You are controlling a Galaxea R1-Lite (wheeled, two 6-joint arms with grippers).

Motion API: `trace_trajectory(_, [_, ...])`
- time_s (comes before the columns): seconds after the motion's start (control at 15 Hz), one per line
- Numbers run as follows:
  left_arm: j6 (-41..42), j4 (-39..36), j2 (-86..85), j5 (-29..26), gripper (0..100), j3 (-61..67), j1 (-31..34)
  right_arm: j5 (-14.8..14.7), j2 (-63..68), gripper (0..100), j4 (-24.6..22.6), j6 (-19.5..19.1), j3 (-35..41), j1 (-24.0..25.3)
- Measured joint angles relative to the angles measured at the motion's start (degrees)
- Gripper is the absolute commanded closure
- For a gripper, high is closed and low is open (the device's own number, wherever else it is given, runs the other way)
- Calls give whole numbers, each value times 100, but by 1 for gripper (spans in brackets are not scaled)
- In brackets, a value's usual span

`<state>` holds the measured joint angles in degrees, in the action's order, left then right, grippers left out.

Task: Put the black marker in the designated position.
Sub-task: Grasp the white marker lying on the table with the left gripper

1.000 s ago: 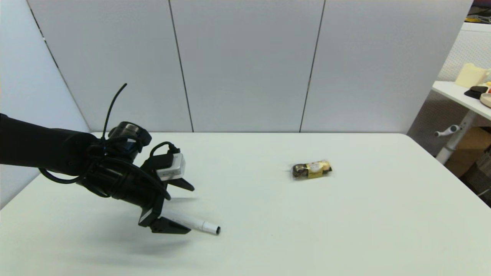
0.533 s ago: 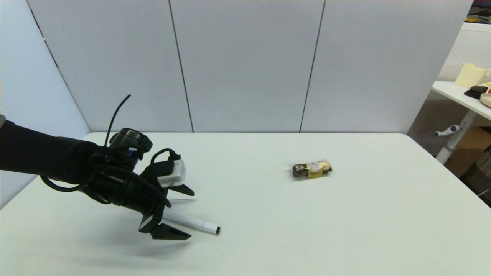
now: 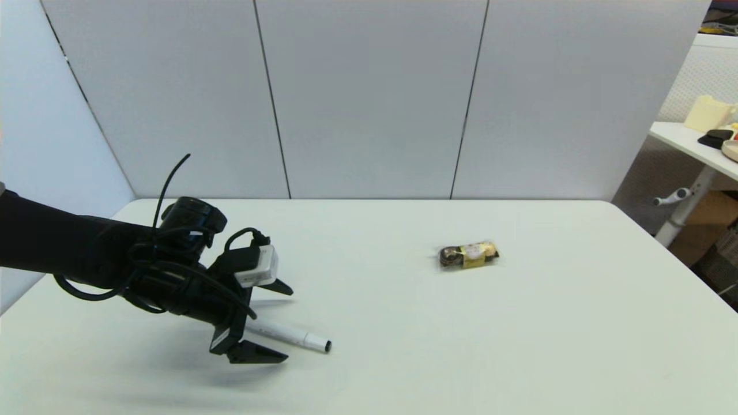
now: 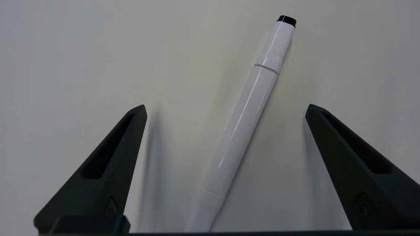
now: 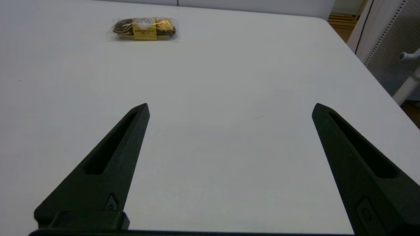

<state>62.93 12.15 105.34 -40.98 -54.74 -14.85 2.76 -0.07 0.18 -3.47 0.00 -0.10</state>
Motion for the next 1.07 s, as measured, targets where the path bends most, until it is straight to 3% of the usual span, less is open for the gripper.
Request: trace_trajectory(1.07, [-39, 5, -2, 0, 0, 144, -17, 0, 0, 0, -2, 1, 0, 0])
